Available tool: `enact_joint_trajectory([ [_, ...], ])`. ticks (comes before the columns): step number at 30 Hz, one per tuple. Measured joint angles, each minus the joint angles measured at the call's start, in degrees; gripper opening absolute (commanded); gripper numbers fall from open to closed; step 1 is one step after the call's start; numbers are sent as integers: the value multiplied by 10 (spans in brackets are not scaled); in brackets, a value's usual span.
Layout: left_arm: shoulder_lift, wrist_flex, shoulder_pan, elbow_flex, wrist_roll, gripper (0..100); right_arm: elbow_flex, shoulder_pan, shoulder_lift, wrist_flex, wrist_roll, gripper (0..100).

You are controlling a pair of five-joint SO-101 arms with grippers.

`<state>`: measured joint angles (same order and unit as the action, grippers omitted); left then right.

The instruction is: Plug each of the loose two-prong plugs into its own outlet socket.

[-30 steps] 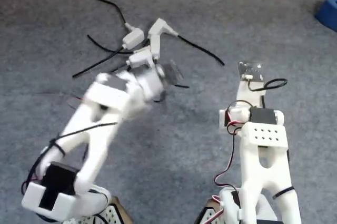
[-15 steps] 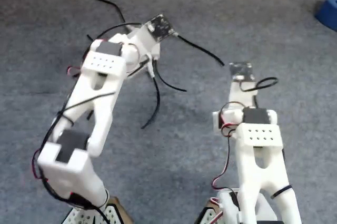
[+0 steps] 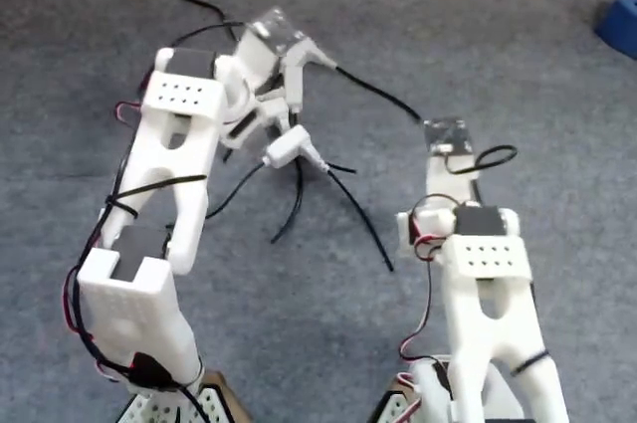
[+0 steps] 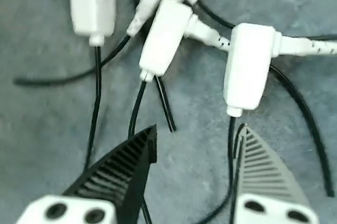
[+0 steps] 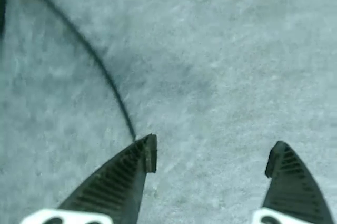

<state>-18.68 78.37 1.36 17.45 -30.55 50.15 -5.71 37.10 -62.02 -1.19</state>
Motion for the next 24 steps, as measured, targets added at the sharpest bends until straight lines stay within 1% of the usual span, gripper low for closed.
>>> enact_joint_trajectory([
  [2,26,4,-9,0,29,234,-11,16,32,-8,-2,279],
  [5,98,4,-10,-31,58,234,-24,25,96,-36,-11,133],
  [7,155,-6,-9,-76,76,234,-25,25,140,-49,-30,31],
  [8,185,-21,-6,-105,84,234,-25,25,159,-54,-40,12],
  [10,249,-61,2,-179,97,234,-25,25,193,-65,-60,33],
  [14,396,-160,25,-375,107,235,-6,23,244,-118,-82,60],
  [18,563,-251,26,-578,108,236,8,-13,298,-162,-84,60],
  [21,685,-273,28,-700,108,236,32,-40,351,-166,-51,59],
  [24,795,-277,31,-788,108,237,69,-41,414,-162,-18,59],
])
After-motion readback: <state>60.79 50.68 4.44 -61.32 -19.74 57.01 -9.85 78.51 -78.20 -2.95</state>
